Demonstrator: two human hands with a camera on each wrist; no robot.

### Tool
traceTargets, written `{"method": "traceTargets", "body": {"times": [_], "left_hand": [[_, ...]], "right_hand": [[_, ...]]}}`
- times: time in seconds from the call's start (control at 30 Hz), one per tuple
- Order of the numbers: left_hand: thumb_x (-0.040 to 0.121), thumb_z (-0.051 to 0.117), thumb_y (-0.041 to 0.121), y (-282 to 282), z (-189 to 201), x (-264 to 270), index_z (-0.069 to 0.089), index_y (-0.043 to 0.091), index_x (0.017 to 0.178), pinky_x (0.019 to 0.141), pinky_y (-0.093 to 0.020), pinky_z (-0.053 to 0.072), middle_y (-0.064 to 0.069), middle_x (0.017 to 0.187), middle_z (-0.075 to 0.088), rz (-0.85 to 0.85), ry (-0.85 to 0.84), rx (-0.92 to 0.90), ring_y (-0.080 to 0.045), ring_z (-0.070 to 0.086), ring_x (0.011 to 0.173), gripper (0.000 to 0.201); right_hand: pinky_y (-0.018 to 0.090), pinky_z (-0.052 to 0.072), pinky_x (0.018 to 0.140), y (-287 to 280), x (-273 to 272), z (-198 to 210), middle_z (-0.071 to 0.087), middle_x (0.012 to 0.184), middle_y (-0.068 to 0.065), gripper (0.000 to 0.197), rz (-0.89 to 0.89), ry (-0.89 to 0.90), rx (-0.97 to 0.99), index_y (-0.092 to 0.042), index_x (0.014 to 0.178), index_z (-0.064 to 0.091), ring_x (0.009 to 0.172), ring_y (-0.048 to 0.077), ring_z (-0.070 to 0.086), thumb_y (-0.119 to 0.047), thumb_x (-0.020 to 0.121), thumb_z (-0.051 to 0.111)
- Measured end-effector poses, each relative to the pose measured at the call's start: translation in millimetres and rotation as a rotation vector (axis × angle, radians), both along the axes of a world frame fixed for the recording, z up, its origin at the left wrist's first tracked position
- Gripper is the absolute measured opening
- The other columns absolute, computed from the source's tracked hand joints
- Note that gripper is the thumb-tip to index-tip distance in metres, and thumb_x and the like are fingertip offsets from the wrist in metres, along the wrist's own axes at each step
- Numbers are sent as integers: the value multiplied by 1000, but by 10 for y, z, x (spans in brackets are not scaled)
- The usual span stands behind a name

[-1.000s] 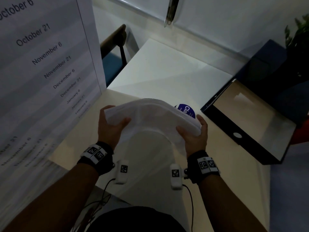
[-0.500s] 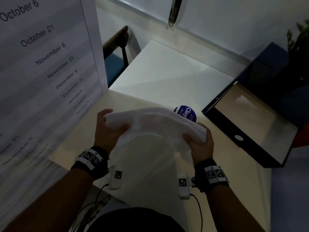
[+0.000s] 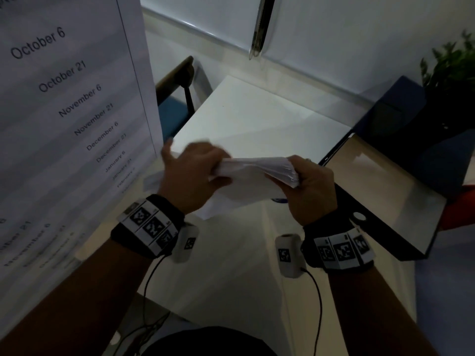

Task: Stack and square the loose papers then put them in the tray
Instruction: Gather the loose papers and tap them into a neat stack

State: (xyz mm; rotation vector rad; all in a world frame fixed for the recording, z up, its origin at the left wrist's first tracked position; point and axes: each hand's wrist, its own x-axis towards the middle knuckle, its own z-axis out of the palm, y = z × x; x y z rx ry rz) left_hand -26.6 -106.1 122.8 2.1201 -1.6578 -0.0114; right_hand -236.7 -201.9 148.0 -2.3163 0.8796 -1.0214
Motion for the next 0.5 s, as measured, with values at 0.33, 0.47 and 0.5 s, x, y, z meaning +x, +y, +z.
{"method": "traceTargets", "body": {"times": [0.33, 0.47, 0.5], "left_hand": [[76, 81, 31, 101, -175, 298, 72, 37, 90, 64, -18, 50, 30, 76, 71, 175, 866, -92, 9, 66, 70, 17], [63, 87, 39, 124, -304, 299, 76, 34, 88, 81, -37, 59, 9, 91, 77, 202, 1095, -163, -14, 74, 87, 28], [61, 88, 41, 118, -317, 270, 77, 32, 90, 82, -37, 58, 6, 94, 77, 192, 1122, -189, -16, 73, 90, 33]], "right_hand": [[52, 21, 118, 173, -55, -453, 4, 160, 2, 124, -452, 14, 189, -16, 152, 2, 147, 23, 8, -42, 65, 85], [30, 45, 102, 36, 27, -303, 37, 148, -7, 119, -249, -438, 718, -30, 152, 8, 129, 1, 45, -21, 65, 88], [33, 53, 92, 5, 23, -275, 55, 136, -4, 104, -167, -522, 815, -26, 149, 24, 117, 7, 59, -13, 67, 87]]}}
